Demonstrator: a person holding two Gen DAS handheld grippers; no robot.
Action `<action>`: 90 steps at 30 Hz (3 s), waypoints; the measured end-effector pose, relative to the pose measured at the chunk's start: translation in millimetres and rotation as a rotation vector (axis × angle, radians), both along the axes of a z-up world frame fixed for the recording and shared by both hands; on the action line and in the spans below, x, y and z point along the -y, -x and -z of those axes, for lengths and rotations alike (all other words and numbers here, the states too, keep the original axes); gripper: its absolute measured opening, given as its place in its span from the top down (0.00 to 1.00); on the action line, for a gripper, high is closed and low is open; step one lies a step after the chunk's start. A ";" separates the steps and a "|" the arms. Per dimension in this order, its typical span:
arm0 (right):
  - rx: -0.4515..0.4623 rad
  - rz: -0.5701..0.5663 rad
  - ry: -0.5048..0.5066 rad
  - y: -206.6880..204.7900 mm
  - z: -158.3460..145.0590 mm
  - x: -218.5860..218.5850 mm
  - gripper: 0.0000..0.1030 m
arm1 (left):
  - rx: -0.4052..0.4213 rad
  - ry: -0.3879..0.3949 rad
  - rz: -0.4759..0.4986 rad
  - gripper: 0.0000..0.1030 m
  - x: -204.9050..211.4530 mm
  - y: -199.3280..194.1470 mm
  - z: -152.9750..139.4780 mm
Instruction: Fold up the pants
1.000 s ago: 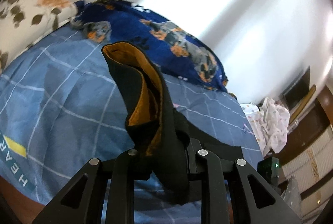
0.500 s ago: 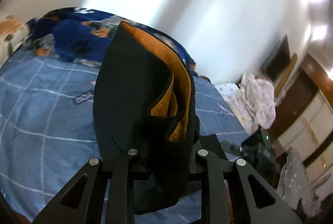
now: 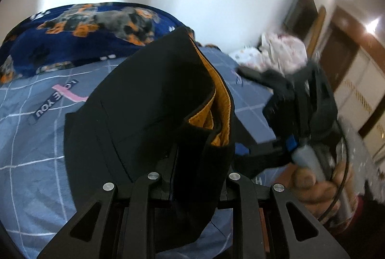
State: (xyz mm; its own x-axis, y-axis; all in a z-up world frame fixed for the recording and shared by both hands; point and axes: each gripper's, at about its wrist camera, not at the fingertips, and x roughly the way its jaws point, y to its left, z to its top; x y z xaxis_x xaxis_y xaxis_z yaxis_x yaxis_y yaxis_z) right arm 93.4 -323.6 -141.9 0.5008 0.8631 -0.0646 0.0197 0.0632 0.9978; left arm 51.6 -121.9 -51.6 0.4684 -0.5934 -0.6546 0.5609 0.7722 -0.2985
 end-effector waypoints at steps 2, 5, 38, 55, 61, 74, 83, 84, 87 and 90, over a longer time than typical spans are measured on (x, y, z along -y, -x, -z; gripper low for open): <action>-0.020 -0.008 -0.014 -4.4 4.7 2.0 0.11 | 0.013 -0.040 0.029 0.78 12.0 4.5 6.5; -0.035 -0.027 -0.006 -9.5 6.9 3.9 0.11 | 0.038 -0.119 0.087 0.77 29.3 13.6 16.1; -0.089 0.095 0.301 8.2 20.1 83.8 0.84 | 0.037 0.012 -0.268 0.14 -100.0 -4.5 -0.2; -0.137 0.175 0.266 20.8 51.0 132.8 0.82 | -0.014 -0.066 -0.199 0.14 -72.4 -7.7 17.9; -0.169 0.259 0.336 33.5 50.8 160.2 0.79 | -0.053 -0.066 -0.191 0.14 -72.3 -11.1 22.9; -0.154 0.165 0.199 111.7 30.7 137.9 0.66 | -0.074 -0.037 -0.180 0.14 -74.0 -8.7 22.3; -0.221 0.223 0.181 98.3 58.6 145.3 0.65 | -0.095 -0.027 -0.196 0.14 -79.7 -6.3 25.7; -0.221 0.225 0.189 96.4 57.8 145.7 0.65 | -0.105 -0.024 -0.196 0.14 -79.6 -7.0 27.2; -0.231 0.232 0.213 91.5 58.3 144.5 0.72 | -0.119 -0.031 -0.193 0.14 -77.9 -6.9 30.4; -0.238 0.228 0.279 84.8 54.0 137.3 0.85 | -0.108 -0.039 -0.194 0.14 -77.6 -5.5 28.4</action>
